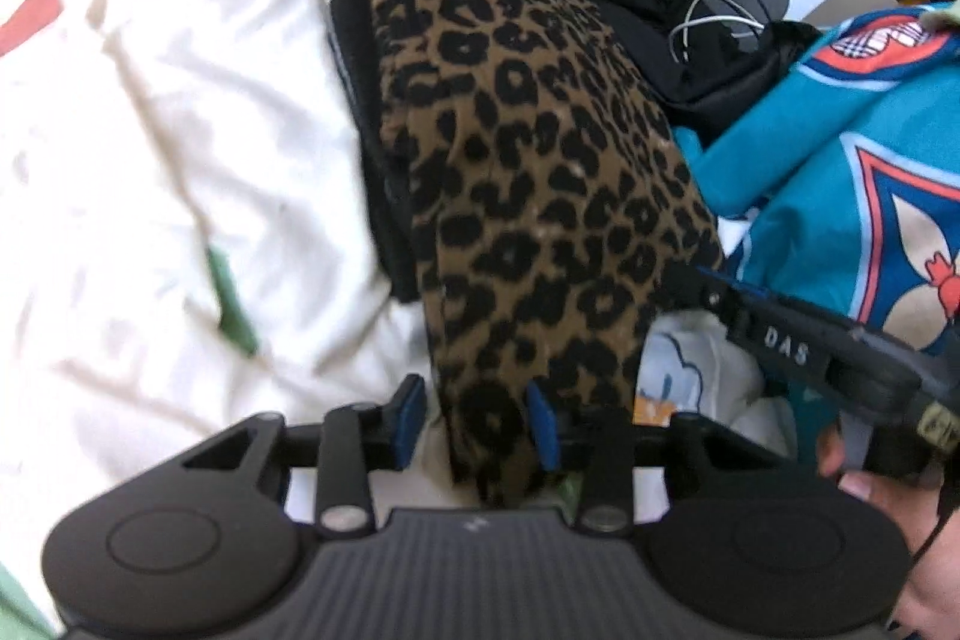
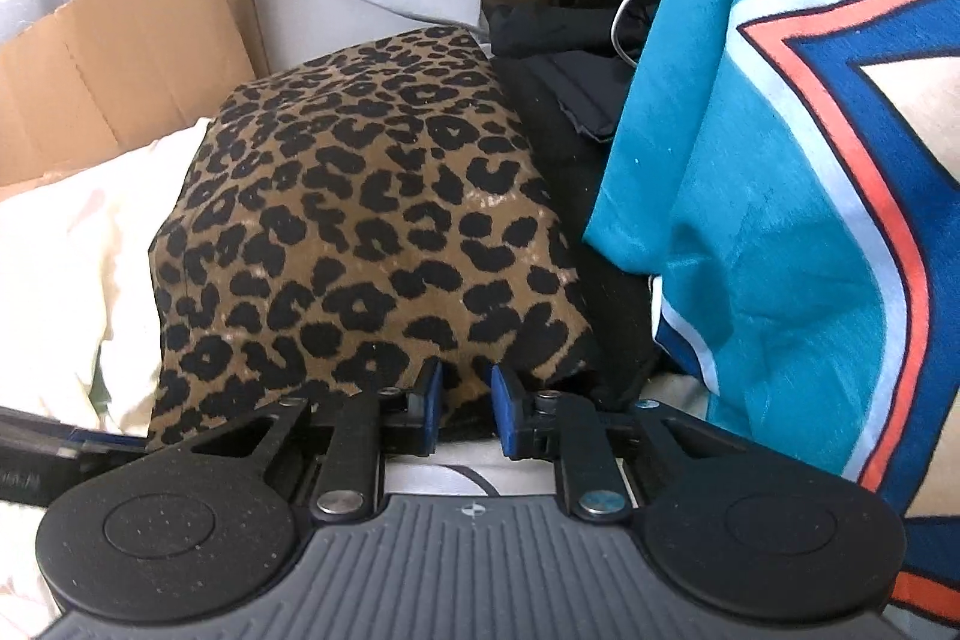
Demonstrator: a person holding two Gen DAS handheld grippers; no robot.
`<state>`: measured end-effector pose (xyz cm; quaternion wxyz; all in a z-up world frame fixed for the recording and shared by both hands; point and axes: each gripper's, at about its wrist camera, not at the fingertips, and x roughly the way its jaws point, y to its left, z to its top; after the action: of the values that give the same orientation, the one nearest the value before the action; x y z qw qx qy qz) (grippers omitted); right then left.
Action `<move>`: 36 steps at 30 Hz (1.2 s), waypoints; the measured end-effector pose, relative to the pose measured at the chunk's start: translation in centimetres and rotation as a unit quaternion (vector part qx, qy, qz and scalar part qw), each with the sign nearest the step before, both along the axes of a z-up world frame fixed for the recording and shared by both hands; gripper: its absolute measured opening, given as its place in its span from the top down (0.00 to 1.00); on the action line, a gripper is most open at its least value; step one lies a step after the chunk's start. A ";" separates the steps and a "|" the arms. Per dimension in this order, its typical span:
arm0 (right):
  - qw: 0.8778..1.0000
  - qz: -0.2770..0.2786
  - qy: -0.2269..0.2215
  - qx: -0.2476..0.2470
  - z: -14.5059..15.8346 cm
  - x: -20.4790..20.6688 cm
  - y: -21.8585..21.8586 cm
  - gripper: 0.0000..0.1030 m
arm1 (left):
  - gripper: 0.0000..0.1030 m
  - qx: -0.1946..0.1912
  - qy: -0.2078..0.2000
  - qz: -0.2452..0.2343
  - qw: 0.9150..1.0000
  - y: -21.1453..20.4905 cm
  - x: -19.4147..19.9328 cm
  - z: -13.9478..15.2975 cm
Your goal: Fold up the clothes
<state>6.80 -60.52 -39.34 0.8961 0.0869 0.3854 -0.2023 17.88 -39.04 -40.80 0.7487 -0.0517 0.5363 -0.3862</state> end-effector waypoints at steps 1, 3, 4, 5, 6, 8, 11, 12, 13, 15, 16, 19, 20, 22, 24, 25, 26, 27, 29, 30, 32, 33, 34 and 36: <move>1.000 -0.002 -0.001 0.002 0.0 -0.1 0.0 0.76 | 0.67 0.000 0.002 0.004 1.000 0.3 -0.3 0.0; 1.000 -0.008 -0.003 0.007 0.2 -0.2 -0.1 0.76 | 0.73 0.001 0.006 0.011 1.000 0.8 -0.5 -0.1; 1.000 -0.010 -0.004 0.008 0.2 -0.3 -0.1 0.76 | 0.77 0.002 0.007 0.012 1.000 0.9 -0.6 -0.1; 1.000 -0.011 -0.005 0.009 0.2 -0.3 0.0 0.76 | 0.79 0.004 0.008 0.011 1.000 0.8 -0.7 -0.1; 1.000 -0.012 -0.005 0.010 0.3 -0.4 0.0 0.76 | 0.81 0.008 0.007 0.009 1.000 0.8 -0.8 -0.1; 1.000 -0.014 -0.006 0.013 0.4 -0.4 0.0 0.76 | 0.82 0.019 0.002 0.002 1.000 0.6 -1.2 0.0; 1.000 -0.018 -0.011 0.018 0.7 -0.6 -0.1 0.76 | 0.82 0.036 0.005 -0.005 0.999 0.4 -1.7 -0.2; 1.000 -0.019 -0.012 0.020 0.8 -0.6 -0.1 0.75 | 0.82 0.041 0.008 -0.005 0.999 0.3 -1.7 -0.2; 0.999 -0.021 -0.014 0.023 0.8 -0.7 -0.1 0.75 | 0.82 0.046 0.009 -0.008 0.999 0.2 -1.8 -0.1; 0.999 -0.029 -0.024 0.032 1.1 -0.9 0.0 0.74 | 0.82 0.058 0.011 -0.014 0.998 0.0 -2.0 0.3; 0.998 -0.032 -0.030 0.041 1.2 -1.0 0.0 0.73 | 0.83 0.061 0.014 -0.015 0.998 -0.1 -2.0 0.6; 0.997 -0.037 -0.041 0.061 1.6 -1.2 0.2 0.70 | 0.82 0.072 0.018 -0.019 0.997 0.1 -2.1 1.8; 0.996 -0.040 -0.044 0.064 1.7 -1.2 0.3 0.68 | 0.81 0.075 0.018 -0.019 0.997 0.3 -2.1 2.4; 0.995 -0.049 -0.055 0.072 2.2 -1.3 0.4 0.61 | 0.64 0.081 0.020 -0.020 0.996 0.7 -2.0 3.6; 0.992 -0.061 -0.066 0.089 2.7 -1.3 0.4 0.59 | 0.53 0.087 0.018 -0.022 0.996 1.1 -2.0 5.0; 0.991 -0.066 -0.068 0.096 3.1 -1.2 0.4 0.56 | 0.47 0.086 0.015 -0.024 0.996 1.3 -2.0 5.8; 0.990 -0.070 -0.069 0.104 3.4 -1.2 0.4 0.50 | 0.44 0.086 0.013 -0.024 0.996 1.4 -1.8 6.6; 0.989 -0.073 -0.069 0.110 3.8 -1.1 0.4 0.47 | 0.36 0.086 0.011 -0.025 0.996 1.5 -1.7 7.4; 0.989 -0.073 -0.060 0.109 4.7 -0.9 0.5 0.43 | 0.31 0.088 0.007 -0.020 0.996 1.7 -1.5 9.0; 0.990 -0.074 -0.056 0.108 5.3 -0.9 0.6 0.37 | 0.31 0.087 0.005 -0.018 0.996 1.9 -1.3 9.8; 0.989 -0.076 -0.057 0.112 6.6 -1.2 0.6 0.29 | 0.31 0.085 -0.001 -0.023 0.996 2.0 -1.3 11.2; 0.989 -0.077 -0.058 0.114 7.2 -1.4 0.7 0.24 | 0.30 0.087 -0.009 -0.026 0.996 1.9 -1.3 12.0; 0.988 -0.078 -0.059 0.116 7.9 -1.6 0.7 0.22 | 0.28 0.088 -0.016 -0.028 0.996 1.8 -1.3 12.8; 0.987 -0.083 -0.061 0.122 9.2 -2.1 0.8 0.17 | 0.24 0.087 -0.027 -0.026 0.995 2.0 -1.5 14.3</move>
<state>4.74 -59.73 -30.16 0.8807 0.2399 0.3428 -0.2218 16.38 -37.07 -26.50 0.7545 0.0385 0.5485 -0.3584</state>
